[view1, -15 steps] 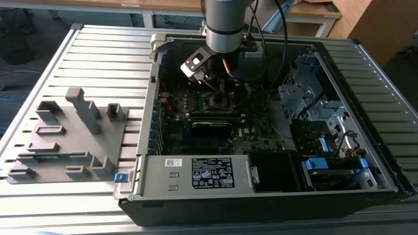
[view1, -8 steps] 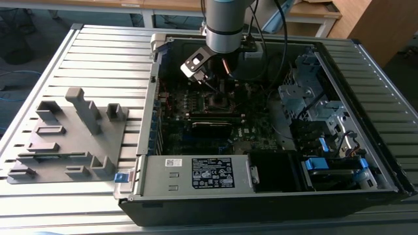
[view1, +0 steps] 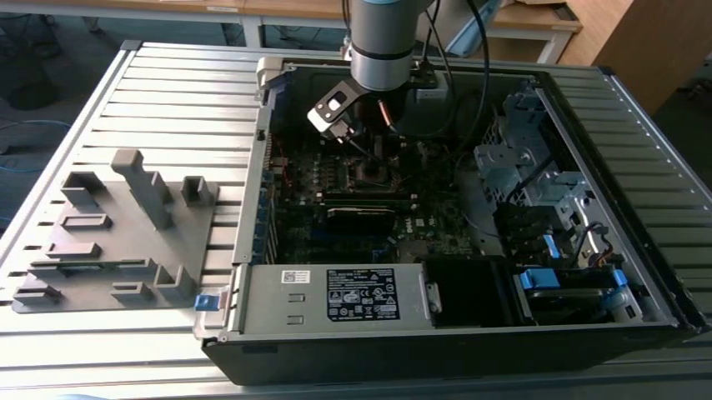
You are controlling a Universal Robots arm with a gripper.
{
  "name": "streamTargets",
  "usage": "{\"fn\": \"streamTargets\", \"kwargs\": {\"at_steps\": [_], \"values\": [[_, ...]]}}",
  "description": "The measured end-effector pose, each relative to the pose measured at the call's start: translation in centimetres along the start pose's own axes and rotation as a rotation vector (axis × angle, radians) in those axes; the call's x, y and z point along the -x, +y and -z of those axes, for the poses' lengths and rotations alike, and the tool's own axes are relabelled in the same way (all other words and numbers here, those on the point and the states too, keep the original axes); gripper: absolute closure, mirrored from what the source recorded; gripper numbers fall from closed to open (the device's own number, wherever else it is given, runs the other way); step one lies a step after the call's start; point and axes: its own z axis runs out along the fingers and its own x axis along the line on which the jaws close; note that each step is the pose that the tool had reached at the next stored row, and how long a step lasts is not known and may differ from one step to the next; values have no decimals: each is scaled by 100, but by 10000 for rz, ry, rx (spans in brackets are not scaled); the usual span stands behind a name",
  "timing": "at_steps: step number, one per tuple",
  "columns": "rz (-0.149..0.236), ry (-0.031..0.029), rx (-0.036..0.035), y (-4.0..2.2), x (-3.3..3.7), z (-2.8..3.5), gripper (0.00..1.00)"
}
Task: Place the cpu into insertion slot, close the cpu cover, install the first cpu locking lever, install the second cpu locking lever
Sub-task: 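Place the cpu into insertion slot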
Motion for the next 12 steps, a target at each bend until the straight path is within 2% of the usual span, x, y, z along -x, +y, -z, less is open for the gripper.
{"fn": "streamTargets", "kwargs": {"at_steps": [12], "values": [[0, -3, -2, -1, 1, -1, 89]]}}
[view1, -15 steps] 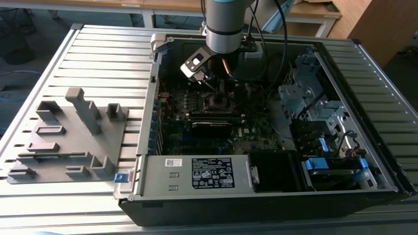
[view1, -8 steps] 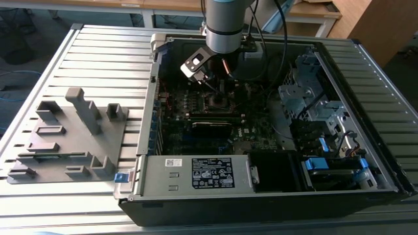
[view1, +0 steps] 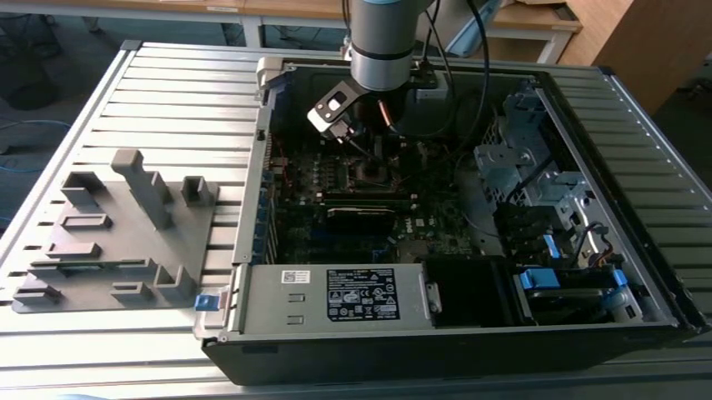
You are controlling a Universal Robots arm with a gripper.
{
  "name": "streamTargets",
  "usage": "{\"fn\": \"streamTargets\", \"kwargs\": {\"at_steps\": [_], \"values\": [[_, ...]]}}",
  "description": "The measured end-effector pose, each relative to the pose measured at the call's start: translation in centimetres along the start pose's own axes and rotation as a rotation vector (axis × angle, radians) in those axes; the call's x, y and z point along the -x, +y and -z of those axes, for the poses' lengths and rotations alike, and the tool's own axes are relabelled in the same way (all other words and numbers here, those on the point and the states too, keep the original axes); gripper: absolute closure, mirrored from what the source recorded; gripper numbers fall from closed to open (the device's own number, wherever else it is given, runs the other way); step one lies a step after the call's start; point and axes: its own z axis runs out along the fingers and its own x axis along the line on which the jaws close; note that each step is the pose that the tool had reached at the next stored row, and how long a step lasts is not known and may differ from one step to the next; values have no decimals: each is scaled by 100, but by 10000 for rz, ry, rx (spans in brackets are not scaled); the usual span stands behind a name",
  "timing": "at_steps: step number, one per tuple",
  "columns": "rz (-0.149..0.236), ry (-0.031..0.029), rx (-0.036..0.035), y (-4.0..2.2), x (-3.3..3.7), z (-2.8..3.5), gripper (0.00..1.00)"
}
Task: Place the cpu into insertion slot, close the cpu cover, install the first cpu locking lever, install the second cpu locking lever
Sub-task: 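Place the cpu into insertion slot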
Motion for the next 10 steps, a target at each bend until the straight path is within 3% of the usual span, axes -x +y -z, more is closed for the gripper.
{"fn": "streamTargets", "kwargs": {"at_steps": [10], "values": [[0, -3, -2, -1, 1, -1, 89]]}}
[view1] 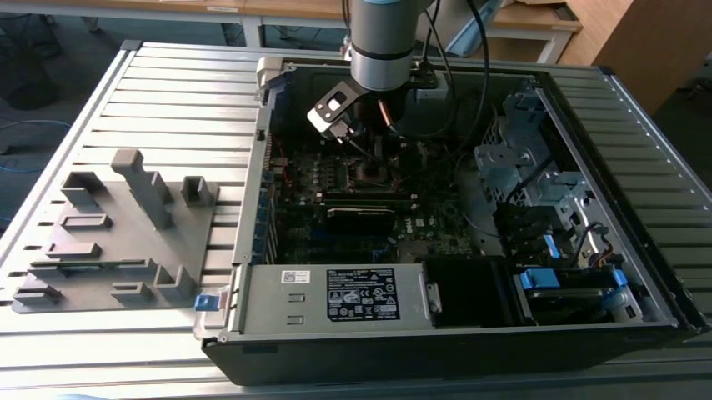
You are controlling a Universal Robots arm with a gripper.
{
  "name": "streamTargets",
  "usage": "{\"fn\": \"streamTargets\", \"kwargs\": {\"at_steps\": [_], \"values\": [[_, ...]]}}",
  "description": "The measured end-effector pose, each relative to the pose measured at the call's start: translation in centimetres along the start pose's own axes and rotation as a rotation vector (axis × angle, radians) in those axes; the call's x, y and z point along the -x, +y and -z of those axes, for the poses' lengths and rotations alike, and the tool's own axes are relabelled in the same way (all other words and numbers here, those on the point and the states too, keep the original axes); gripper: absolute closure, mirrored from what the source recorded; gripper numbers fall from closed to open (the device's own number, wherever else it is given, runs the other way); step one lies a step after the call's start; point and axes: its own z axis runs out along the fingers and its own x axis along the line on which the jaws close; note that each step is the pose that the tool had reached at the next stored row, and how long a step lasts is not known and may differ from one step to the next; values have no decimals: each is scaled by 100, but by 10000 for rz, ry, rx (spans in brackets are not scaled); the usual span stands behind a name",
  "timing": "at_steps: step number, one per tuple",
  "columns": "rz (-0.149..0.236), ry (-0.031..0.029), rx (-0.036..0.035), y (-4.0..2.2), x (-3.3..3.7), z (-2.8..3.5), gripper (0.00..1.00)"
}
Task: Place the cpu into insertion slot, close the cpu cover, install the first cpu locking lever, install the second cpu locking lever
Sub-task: 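Place the cpu into insertion slot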
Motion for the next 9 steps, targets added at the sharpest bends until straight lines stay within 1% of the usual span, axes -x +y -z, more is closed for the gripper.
{"fn": "streamTargets", "kwargs": {"at_steps": [3, 5, 9], "values": [[0, -1, -1, 0, 0, 0, 89], [2, -22, -14, -2, 4, 0, 89], [2, -24, -15, -2, 4, 0, 89]]}}
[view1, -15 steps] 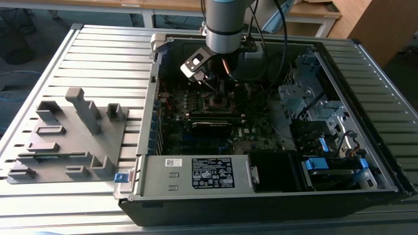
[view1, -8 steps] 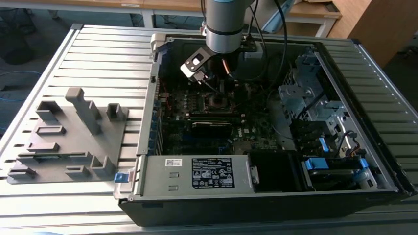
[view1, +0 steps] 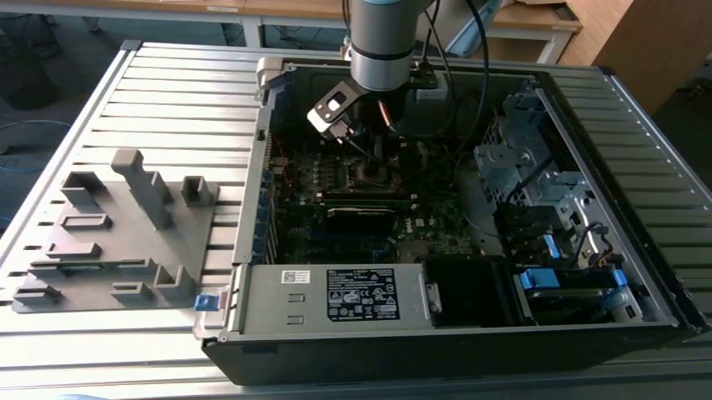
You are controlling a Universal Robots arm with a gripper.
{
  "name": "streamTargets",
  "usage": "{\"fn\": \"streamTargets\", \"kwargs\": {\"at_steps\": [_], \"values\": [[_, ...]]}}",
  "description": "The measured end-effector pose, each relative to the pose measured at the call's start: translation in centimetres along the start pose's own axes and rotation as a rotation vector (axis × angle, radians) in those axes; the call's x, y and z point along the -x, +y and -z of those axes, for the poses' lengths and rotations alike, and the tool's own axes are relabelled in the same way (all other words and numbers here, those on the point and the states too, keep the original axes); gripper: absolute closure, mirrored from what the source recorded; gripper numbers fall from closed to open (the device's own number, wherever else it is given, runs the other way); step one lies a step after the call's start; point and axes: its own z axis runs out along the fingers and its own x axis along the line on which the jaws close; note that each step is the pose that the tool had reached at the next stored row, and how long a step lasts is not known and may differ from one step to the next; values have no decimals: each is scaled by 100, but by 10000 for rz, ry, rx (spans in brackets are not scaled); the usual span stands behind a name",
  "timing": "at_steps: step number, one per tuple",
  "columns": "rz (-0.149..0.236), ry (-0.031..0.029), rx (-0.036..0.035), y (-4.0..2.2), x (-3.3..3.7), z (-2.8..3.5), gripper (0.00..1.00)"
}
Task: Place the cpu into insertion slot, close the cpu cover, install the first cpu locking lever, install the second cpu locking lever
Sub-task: 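Place the cpu into insertion slot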
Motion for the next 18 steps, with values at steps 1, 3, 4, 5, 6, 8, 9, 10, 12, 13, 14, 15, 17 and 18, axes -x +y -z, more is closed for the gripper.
{"fn": "streamTargets", "kwargs": {"at_steps": [1, 3, 4, 5, 6, 8, 9, 10, 12, 13, 14, 15, 17, 18], "values": [[0, -1, -1, 0, 0, 0, 89], [0, -3, -2, 0, 1, 0, 89], [0, -4, -2, 0, 1, 0, 89], [0, -3, -2, -1, 1, 0, 89], [0, -4, -3, -1, 1, 0, 89], [0, -4, -3, -1, 1, -1, 89], [0, -5, -3, -1, 1, -1, 89], [0, -5, -3, -1, 1, -1, 89], [0, -7, -5, -1, 1, 0, 89], [1, -8, -6, -1, 2, 0, 89], [0, -8, -6, -1, 2, -1, 89], [1, -8, -6, -1, 2, -1, 89], [1, -10, -7, -1, 2, -1, 89], [0, -10, -7, -1, 2, -1, 89]]}}
